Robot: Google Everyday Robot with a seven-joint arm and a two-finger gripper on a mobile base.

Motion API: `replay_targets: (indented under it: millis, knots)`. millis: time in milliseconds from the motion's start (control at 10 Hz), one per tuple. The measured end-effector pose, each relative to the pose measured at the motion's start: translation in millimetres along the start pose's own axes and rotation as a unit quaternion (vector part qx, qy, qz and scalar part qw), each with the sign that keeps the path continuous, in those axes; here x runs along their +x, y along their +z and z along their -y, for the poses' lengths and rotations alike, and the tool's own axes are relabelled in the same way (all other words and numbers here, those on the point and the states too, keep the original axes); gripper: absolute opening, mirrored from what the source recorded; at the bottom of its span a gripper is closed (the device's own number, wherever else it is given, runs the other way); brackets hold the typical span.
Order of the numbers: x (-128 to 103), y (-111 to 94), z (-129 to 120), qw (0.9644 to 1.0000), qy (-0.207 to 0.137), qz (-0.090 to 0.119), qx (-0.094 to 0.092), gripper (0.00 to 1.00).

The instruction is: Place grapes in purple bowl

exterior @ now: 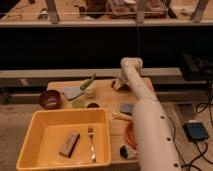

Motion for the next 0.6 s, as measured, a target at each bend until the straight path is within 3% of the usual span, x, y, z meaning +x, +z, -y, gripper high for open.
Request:
replay_targets:
  millis: [200, 400, 600]
  knots:
    - [-3, -2, -2, 1.0, -0.002, 0.004, -0.004, 0.01]
    - [-4, -3, -1, 1.0, -0.002, 0.005, -0.003, 0.0]
    - [-6, -24, 7, 0.9991, -0.042, 0.005, -0.006, 0.0]
